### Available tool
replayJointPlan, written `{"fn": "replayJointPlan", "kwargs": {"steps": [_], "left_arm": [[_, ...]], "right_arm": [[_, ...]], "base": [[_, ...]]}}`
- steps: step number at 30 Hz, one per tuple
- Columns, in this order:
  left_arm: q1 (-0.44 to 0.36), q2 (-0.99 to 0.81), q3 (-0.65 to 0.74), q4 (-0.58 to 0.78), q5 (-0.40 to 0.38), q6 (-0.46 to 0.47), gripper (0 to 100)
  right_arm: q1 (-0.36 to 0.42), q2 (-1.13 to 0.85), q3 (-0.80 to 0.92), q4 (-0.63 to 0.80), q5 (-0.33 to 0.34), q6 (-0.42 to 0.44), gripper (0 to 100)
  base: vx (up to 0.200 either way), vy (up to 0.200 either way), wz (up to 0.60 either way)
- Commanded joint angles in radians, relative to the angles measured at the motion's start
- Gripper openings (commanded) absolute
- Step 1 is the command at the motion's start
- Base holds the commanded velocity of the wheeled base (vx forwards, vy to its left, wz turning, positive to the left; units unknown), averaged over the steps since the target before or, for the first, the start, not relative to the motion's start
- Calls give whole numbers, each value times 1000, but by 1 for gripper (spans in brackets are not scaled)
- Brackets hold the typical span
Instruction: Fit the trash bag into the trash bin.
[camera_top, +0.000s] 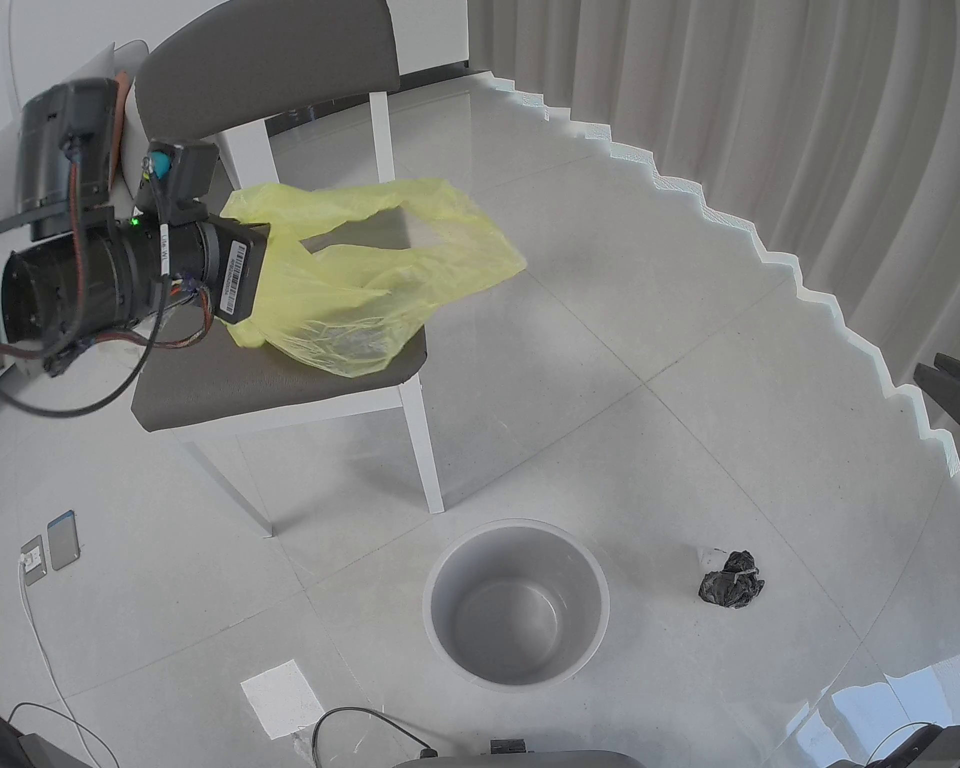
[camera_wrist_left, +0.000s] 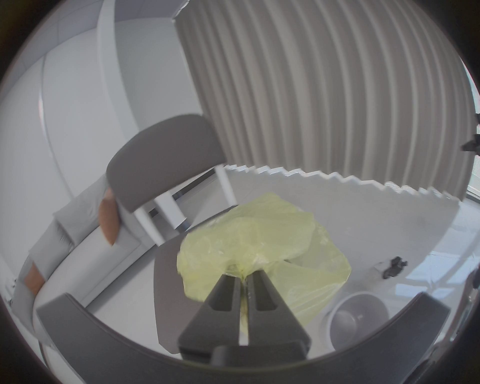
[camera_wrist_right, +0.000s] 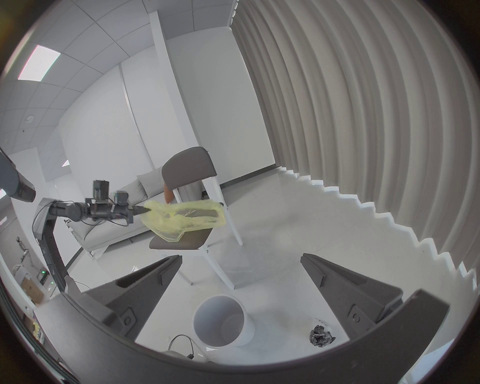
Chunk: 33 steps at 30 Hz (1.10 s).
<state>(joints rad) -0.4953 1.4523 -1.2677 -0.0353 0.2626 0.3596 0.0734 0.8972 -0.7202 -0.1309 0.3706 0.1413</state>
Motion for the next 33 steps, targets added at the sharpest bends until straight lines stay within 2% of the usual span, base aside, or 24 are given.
{"fn": "replayJointPlan", "kwargs": {"steps": [1,4,8,13,25,33], "left_arm": [[-181,-124,-67,170,-129,79,0],[-198,-119,-70,230,-220,160,0],[-198,-86,-79,245,-230,225,0],[-224,-64,-87,249,-241,225,0],[-232,-24,-79,252,-249,249,0],[-262,0,-107,235,-244,254,0]], "right_arm": [[60,152,-58,-1,7,-3,100],[65,201,-71,-1,8,-6,100],[65,253,-113,-3,8,-9,100],[65,285,-160,-1,10,-9,100],[72,336,-266,2,10,-8,100],[95,364,-311,80,10,-6,100]], "base": [[0,0,0],[0,0,0],[0,0,0],[0,0,0],[0,0,0],[0,0,0]]}}
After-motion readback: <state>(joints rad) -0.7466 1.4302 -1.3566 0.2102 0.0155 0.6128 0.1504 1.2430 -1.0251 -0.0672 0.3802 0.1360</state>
